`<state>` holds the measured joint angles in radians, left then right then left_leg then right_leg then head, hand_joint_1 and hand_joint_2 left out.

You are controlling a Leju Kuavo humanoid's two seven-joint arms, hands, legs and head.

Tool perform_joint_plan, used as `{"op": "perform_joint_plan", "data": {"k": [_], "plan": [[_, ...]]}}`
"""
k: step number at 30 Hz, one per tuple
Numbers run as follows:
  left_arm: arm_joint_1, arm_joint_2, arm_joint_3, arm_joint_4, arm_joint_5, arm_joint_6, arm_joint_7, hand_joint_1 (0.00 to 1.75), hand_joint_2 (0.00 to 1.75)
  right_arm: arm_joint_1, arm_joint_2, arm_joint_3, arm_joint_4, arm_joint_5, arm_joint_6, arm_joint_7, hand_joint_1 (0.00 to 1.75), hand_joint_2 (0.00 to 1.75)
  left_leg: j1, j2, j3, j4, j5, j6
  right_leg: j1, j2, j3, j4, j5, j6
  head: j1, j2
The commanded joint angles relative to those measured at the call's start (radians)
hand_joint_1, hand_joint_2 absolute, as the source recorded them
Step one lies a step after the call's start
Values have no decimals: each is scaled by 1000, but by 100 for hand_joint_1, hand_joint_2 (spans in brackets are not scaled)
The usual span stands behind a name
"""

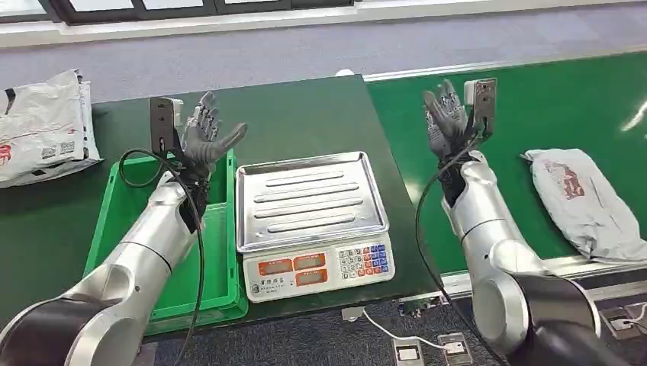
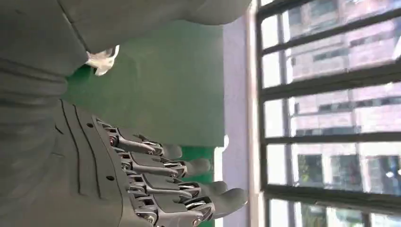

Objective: Moved the parcel from conveyor to table for the left to box.

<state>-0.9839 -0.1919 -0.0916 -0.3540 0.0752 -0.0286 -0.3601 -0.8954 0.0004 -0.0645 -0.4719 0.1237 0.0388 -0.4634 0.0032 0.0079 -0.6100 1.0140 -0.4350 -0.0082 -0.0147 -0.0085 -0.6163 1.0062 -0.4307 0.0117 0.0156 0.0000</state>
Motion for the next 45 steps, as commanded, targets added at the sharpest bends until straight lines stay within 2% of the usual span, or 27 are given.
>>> {"op": "perform_joint_plan", "data": {"k": [1,3,6,8,10,13,14,17,21,26,30,45], "plan": [[-34,5,-3,39,-14,7,11,0,175,-113,-25,220,129,222,-163,127,0,175,0,1,0,0,-1,0,0,2,-1,1,0,0,0,0],[-35,6,-3,40,-17,10,12,0,175,-125,-21,233,137,245,-156,146,0,175,0,1,0,1,-1,0,0,2,0,0,0,0,0,0],[-36,13,-17,44,-37,23,12,0,175,-149,-30,342,164,389,-236,233,0,175,0,1,0,0,0,0,0,2,-1,1,0,0,0,0],[-33,16,-12,49,-36,24,12,0,175,-163,-53,466,211,530,-156,342,0,175,0,1,1,0,-1,0,0,2,0,0,0,-1,0,0],[-30,17,-10,52,-37,16,13,0,175,-148,-97,558,225,648,-139,441,0,175,0,0,2,0,0,0,0,1,1,-1,0,-1,0,0],[-21,15,-4,48,-36,8,12,0,175,-110,-168,616,238,743,-134,534,0,175,1,-3,3,-2,0,0,1,-1,4,-3,0,-1,0,0],[-16,14,-4,45,-37,4,11,0,175,-96,-187,626,237,762,-143,540,0,175,1,-4,2,-1,0,0,1,-3,4,-2,-1,0,0,0],[10,11,1,36,-39,6,6,0,175,-31,-220,551,213,711,-197,455,0,175,1,-9,4,-3,1,1,1,-8,7,-4,-1,0,0,0],[26,16,4,33,-43,4,-2,0,175,18,-215,518,208,710,-265,400,0,175,1,-8,4,-3,0,1,1,-6,8,-5,-1,0,0,0],[24,17,10,34,-53,0,4,0,175,27,-224,542,226,791,-165,483,0,175,0,-5,0,-1,0,1,0,-5,2,-2,-1,0,0,0],[26,13,15,35,-59,2,14,0,175,42,-260,507,236,796,-95,525,0,175,0,-7,2,-1,0,1,1,-5,4,-3,-1,-1,0,0],[28,13,18,35,-61,2,16,0,175,50,-264,494,229,802,-88,530,0,175,0,-4,0,0,0,1,0,-4,2,-2,-1,0,0,0]]}}
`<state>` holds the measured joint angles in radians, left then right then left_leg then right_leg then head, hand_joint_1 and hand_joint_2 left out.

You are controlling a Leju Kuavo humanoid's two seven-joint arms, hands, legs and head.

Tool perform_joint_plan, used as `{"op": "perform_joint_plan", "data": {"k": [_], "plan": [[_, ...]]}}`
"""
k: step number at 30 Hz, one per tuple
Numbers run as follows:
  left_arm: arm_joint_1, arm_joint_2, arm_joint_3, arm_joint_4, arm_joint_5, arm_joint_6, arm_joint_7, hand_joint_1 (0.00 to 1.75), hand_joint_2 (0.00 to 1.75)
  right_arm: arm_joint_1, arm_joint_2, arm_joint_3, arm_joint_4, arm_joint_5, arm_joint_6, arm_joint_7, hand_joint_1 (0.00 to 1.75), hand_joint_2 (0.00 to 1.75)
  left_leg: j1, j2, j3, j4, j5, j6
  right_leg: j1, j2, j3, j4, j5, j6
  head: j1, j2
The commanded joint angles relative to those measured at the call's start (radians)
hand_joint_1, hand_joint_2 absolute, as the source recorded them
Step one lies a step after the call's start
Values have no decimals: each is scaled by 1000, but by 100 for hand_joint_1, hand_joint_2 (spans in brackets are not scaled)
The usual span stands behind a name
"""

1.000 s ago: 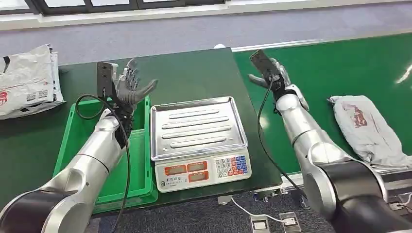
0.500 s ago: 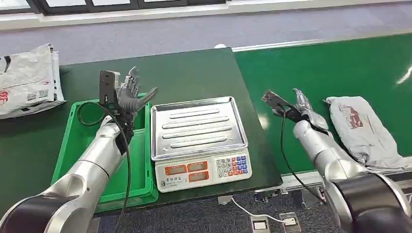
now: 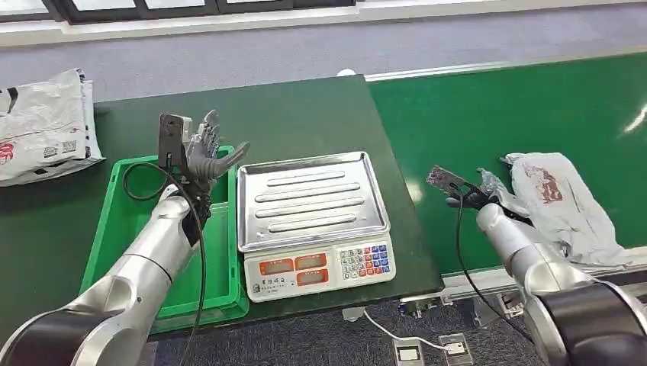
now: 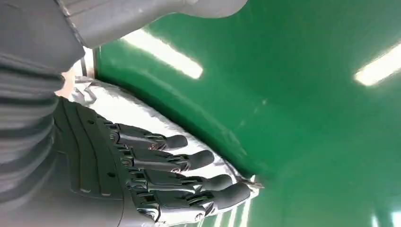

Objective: Moved the parcel from conveyor to table for the left to box.

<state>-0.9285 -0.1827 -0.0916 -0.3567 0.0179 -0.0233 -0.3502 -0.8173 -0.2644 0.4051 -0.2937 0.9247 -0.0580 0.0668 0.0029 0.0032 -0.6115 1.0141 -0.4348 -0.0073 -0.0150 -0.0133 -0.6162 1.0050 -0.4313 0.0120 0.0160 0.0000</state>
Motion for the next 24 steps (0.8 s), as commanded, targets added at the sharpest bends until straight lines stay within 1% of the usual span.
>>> {"op": "perform_joint_plan", "data": {"k": [1,3,8,16,20,21,24], "plan": [[-28,3,18,38,-4,-3,6,0,175,-28,1,25,51,1,8,-1,0,175,0,0,1,-1,0,0,0,1,1,0,0,-1,0,0],[-28,3,18,38,-4,-3,6,0,175,-28,1,25,51,1,8,-1,0,175,0,1,4,-2,-1,0,0,3,3,-2,0,-1,0,0],[-28,3,18,38,-4,-3,6,0,175,-28,1,25,51,1,8,-1,0,175,0,0,1,-1,0,0,0,1,1,-1,0,0,0,0],[-25,4,19,38,-6,-3,7,0,175,-17,-4,14,48,3,5,1,0,175,1,0,3,-1,-1,0,1,1,3,-2,0,-1,0,0],[-25,4,19,38,-6,-3,7,0,175,-17,-4,14,48,3,5,1,0,175,1,1,4,-1,-1,0,1,2,3,-2,0,-1,0,0],[-25,4,19,38,-6,-3,7,0,175,-17,-4,14,48,3,5,1,0,175,0,0,1,0,0,0,0,1,1,0,0,-1,0,0],[-23,6,20,38,-6,-2,7,0,175,-13,-4,9,47,2,4,-1,0,175,1,0,2,-1,-1,0,1,2,2,-1,0,-1,0,0]]}}
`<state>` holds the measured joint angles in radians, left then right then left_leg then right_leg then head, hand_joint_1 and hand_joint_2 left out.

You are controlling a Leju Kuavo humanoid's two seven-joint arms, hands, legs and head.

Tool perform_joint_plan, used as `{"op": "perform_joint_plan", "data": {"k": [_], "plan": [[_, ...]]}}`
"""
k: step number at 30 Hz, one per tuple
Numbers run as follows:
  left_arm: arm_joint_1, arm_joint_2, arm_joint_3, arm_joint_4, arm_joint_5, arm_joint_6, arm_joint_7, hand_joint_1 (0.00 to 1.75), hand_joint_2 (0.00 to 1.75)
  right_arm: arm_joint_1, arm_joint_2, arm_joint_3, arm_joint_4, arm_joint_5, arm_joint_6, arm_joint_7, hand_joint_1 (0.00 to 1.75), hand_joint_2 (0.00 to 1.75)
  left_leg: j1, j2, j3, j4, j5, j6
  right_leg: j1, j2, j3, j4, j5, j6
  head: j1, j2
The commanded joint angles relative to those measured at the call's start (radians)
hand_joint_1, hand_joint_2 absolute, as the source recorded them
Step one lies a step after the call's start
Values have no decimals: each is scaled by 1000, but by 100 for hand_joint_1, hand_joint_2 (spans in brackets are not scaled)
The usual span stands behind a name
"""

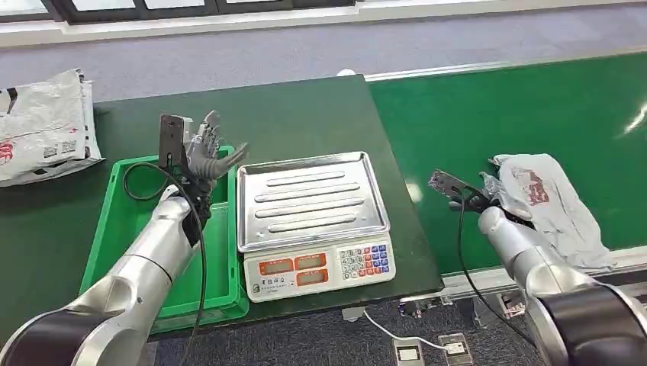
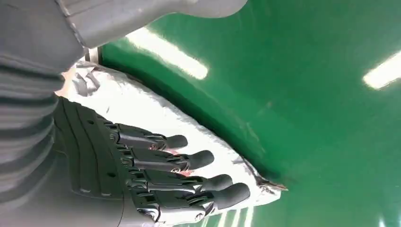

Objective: Moved the parcel from conveyor to table for the left to box.

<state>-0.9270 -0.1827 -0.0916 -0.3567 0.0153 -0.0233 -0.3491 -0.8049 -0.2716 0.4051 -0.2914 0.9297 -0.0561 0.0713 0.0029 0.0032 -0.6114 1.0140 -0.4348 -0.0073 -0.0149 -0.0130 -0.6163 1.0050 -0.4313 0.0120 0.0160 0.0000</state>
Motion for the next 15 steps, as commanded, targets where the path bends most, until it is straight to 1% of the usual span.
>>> {"op": "perform_joint_plan", "data": {"k": [1,3,4,5,7,8,9,10,11,14,15], "plan": [[-24,6,20,38,-3,-3,5,0,175,-23,3,4,45,-5,1,-5,0,175,0,0,2,-1,0,0,0,1,1,-1,0,0,0,0],[-14,8,25,32,-4,0,1,0,175,8,-2,-52,35,-38,-11,-17,0,175,1,0,3,-1,-1,0,1,2,3,-2,0,-1,0,0],[-8,10,28,29,-4,0,-2,0,175,28,0,-100,25,-77,-13,-54,0,175,0,0,3,-1,0,0,0,0,3,-2,0,-1,0,0],[3,15,31,24,-4,-1,-8,0,175,57,3,-156,16,-123,-25,-114,0,175,1,-1,4,-2,-1,0,1,0,5,-3,0,-1,0,0],[18,23,33,20,-7,-2,-18,0,175,118,0,-214,1,-163,-61,-179,0,175,1,-1,6,-3,0,0,1,0,7,-5,0,-1,0,0],[22,25,34,19,-8,-2,-20,0,175,139,-1,-227,-3,-168,-81,-192,0,175,1,-1,3,-2,0,0,1,-1,4,-2,-1,-1,0,0],[25,26,35,20,-8,-2,-21,0,175,159,-1,-232,-4,-164,-97,-196,0,175,1,-2,6,-4,0,0,1,-1,7,-5,-1,-1,0,0],[25,27,36,20,-9,-2,-21,0,175,171,-2,-237,-2,-162,-103,-197,0,175,1,-2,4,-2,0,0,1,-1,4,-3,-1,-1,0,0],[24,27,36,21,-11,-3,-20,0,175,184,-1,-245,-3,-152,-112,-190,0,175,1,-2,6,-3,-1,0,1,-1,7,-4,-1,-1,0,0],[24,26,37,21,-14,-6,-18,0,175,200,2,-234,-9,-111,-129,-170,0,175,1,-1,4,-2,-1,0,1,-1,5,-3,-1,-1,0,0],[30,32,36,19,-15,-13,-8,0,175,253,90,-95,-5,64,-202,-49,0,175,1,-1,5,-3,-1,0,1,-1,6,-3,-1,-1,0,0]]}}
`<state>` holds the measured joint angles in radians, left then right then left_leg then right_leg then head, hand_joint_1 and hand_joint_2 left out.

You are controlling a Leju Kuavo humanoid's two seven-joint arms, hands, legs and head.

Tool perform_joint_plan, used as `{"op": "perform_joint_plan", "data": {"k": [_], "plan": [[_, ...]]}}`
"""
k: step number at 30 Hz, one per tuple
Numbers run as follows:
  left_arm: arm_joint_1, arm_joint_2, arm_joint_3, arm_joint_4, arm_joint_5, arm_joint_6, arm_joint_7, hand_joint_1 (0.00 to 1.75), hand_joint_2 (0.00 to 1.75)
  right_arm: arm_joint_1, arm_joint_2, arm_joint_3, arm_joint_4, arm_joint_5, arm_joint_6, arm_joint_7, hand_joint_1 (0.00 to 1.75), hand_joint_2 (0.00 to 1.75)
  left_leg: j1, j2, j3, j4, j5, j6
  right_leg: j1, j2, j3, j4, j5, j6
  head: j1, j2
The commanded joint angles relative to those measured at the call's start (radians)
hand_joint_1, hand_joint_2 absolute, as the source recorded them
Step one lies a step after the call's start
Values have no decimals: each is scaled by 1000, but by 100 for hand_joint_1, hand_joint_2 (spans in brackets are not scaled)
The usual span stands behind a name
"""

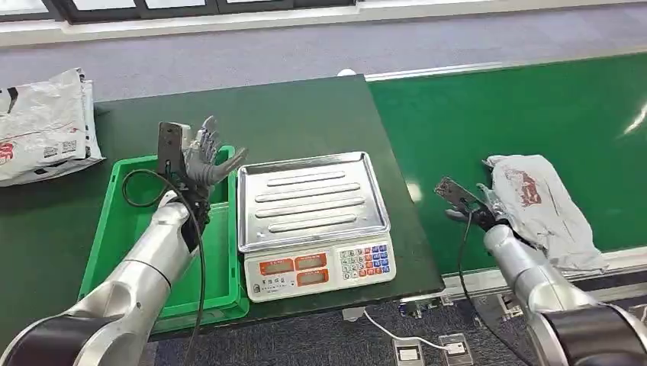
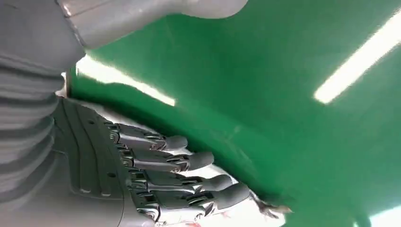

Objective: Moved the parcel from conveyor to table for the left to box.

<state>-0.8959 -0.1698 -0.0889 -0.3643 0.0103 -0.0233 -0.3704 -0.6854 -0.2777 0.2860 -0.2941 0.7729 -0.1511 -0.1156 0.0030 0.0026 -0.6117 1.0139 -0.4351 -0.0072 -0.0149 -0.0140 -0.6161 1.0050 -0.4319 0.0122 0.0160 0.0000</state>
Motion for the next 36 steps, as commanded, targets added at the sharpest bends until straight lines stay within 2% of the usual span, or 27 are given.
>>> {"op": "perform_joint_plan", "data": {"k": [1,3,6,8,11,13,14,16,19,23,28,32,34,36], "plan": [[4,22,34,23,-10,-13,13,0,175,147,143,52,14,263,-131,197,0,175,1,0,5,-2,-1,0,1,2,5,-3,0,-1,0,0],[4,23,34,20,-11,-15,15,0,175,145,179,69,40,296,-118,258,0,175,3,6,8,-5,-1,-1,3,7,8,-6,1,-2,0,0],[3,20,35,18,-12,-12,21,0,175,141,176,53,32,305,-107,235,0,175,2,4,2,-2,-1,-1,2,5,2,-1,0,-1,0,0],[9,23,37,15,-12,-7,21,0,175,142,182,15,20,301,-145,185,0,175,1,6,5,-3,-2,-2,2,7,2,-1,0,-2,0,0],[13,23,37,13,-12,-8,19,0,175,138,185,16,21,311,-136,197,0,175,3,6,7,-4,-1,-1,3,6,5,-3,1,-1,0,0],[9,19,36,14,-14,-11,20,0,175,135,178,33,21,345,-121,229,0,175,2,7,6,-3,-1,-1,3,8,3,-2,0,-2,0,0],[5,17,36,17,-16,-13,26,0,175,132,164,70,15,437,-133,316,0,175,2,8,7,-4,-1,-1,4,9,4,-3,1,-2,0,0],[2,12,37,19,-18,-12,32,0,175,121,159,69,6,478,-127,376,0,175,2,7,4,-2,-1,-1,4,7,2,-1,0,-2,0,0],[0,5,38,25,-21,-14,36,0,175,97,158,37,-15,509,-87,377,0,175,1,8,5,-2,-1,-1,3,8,2,-1,1,-2,0,0],[6,3,39,26,-22,-13,32,0,175,78,149,24,-29,536,-92,401,0,175,1,8,7,-1,0,-1,2,7,4,-1,1,-1,0,0],[-1,-6,40,30,-28,-11,36,0,175,71,121,-11,-29,581,-13,458,0,175,1,7,6,-1,2,1,1,6,4,-1,4,1,0,0],[-2,-7,40,30,-28,-10,36,0,175,74,118,-12,-30,582,-15,456,0,175,0,5,6,-2,3,2,0,5,5,-2,4,1,0,0],[-9,-13,40,35,-33,-10,45,0,175,67,105,-58,-10,587,79,490,0,175,0,4,6,-2,4,3,0,3,6,-3,4,1,0,0],[-10,-16,42,35,-34,-4,48,0,175,68,82,-79,-10,592,71,488,0,175,0,1,5,-1,4,3,0,-1,6,-2,4,1,0,0]]}}
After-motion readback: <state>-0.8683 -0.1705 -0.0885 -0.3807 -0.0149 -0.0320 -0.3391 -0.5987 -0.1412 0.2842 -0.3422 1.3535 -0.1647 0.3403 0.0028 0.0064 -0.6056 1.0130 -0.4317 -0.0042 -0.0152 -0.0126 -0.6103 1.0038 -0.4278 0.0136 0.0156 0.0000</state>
